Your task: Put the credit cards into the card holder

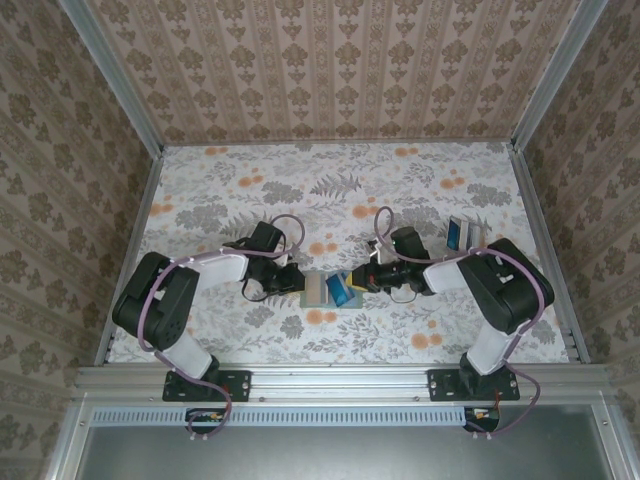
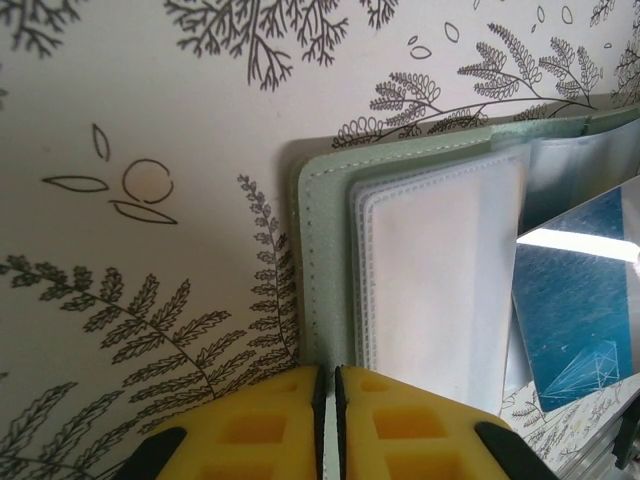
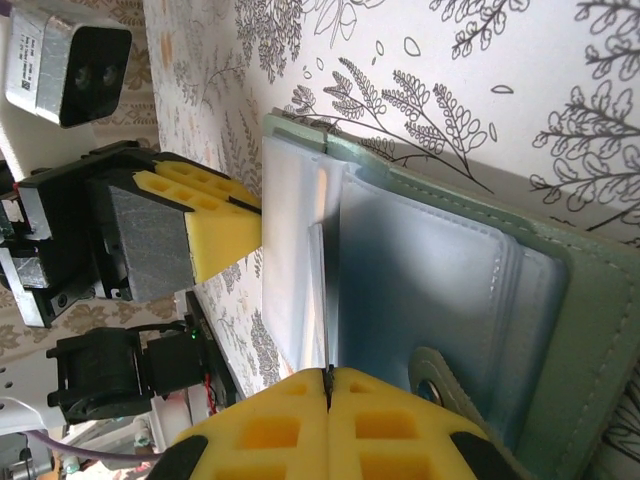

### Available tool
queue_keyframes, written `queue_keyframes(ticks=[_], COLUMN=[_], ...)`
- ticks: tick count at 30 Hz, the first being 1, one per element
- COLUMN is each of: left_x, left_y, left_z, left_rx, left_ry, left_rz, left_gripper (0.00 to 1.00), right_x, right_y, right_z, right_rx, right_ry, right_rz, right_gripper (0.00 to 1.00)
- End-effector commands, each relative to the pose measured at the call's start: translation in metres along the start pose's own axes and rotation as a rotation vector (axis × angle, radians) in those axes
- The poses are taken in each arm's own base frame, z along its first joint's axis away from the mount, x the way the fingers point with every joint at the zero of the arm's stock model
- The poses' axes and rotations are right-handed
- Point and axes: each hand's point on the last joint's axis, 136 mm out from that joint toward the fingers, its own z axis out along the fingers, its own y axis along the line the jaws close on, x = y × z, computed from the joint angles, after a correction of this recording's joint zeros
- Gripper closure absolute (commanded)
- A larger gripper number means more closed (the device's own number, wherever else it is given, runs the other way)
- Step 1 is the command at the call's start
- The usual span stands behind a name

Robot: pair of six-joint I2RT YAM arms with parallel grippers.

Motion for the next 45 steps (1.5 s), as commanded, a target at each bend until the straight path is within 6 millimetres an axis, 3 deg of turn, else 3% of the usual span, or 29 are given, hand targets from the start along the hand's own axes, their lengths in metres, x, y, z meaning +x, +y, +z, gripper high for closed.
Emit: queue_keyframes(ticks=[1,9,18,27,32,45], left_x=[0.003,0.004,0.002,0.007,0.010,0.009], left_y=[0.007,0.008,0.008,0.008,0.010,0.010], left_z=[0.003,0.004,0.003,0.008,0.006,0.006], left_rx=[-0.023,-0.026,-0.010,0.013,0.004,0.007], left_ry=[0.024,0.027,-0.008,0.006,0.004,0.003], left_rz=[0.001,-0.004,-0.013,-0.032,-0.032,-0.033], left_gripper=[0.86,0.87,0.89,0.97,0.97,1.00], right_x=[-0.005,-0.008,-0.022,-0.018,-0.019,0.006], right_y=[0.004,-0.006,-0.016,-0.023,-0.013,-0.014], right_z=[0.007,0.007,0.012,0.030,0.027,0.022], right_rx=[-0.015,0.033,0.072,0.113,0.103,0.179], right_ry=[0.009,-0.023,-0.178,-0.246,-0.279,-0.367], right_rz=[-0.002,0.025,0.095,0.126,0.115,0.173], right_gripper=[1.00,1.00,1.00,1.00,1.00,0.95])
